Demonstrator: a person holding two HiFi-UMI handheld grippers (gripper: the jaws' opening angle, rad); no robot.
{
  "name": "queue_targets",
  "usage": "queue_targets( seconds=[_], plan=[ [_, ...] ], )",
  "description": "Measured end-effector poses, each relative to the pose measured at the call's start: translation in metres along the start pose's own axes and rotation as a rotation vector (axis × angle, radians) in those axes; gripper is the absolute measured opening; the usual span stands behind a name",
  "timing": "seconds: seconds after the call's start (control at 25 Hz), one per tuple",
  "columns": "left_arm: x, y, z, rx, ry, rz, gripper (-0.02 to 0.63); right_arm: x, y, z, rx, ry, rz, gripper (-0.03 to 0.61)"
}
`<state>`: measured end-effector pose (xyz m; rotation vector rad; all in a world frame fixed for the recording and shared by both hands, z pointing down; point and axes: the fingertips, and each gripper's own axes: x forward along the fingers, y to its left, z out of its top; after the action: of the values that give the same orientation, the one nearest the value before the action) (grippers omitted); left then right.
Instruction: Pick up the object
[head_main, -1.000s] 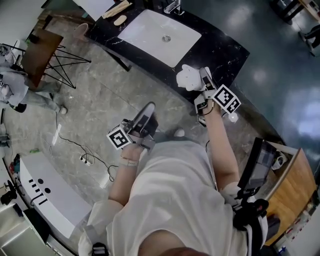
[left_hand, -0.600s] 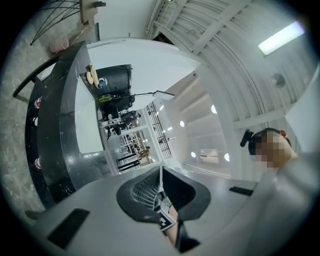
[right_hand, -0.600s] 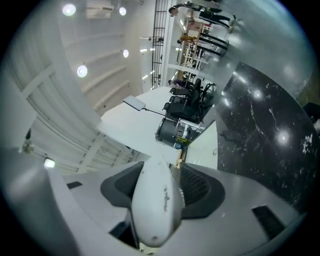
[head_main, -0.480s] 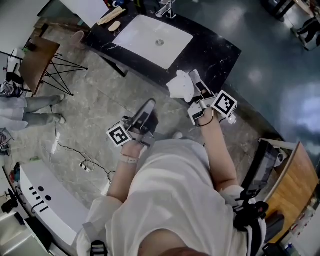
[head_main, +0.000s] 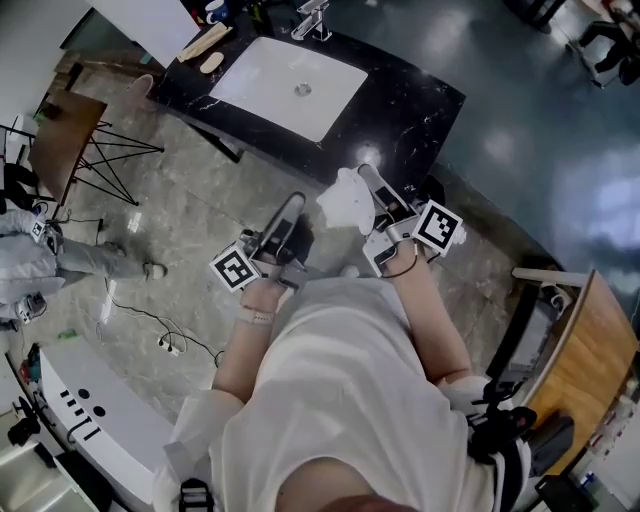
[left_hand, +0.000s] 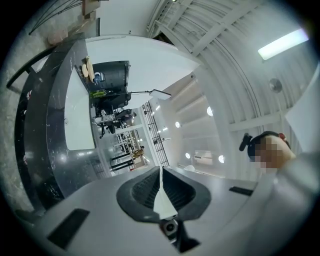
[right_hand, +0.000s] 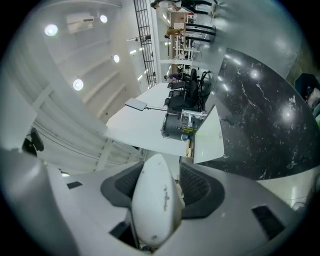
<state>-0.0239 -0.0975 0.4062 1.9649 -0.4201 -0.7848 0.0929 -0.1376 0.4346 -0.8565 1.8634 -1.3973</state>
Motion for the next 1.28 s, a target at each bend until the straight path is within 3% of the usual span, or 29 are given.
queue_targets(
  seconds=[0.36, 1.28],
  plan=[
    [0.006, 0.005, 0.005, -0.009, -0.003, -0.006, 0.008, -0.01, -0.02, -0.017, 0.114, 0.011, -0.018, 0.233],
    [0.004, 0.008, 0.009, -0.032, -0.007, 0.001, 0.008, -0.01, -0.021, -0.017, 0.152, -0.003, -0.006, 0.233]
  ],
)
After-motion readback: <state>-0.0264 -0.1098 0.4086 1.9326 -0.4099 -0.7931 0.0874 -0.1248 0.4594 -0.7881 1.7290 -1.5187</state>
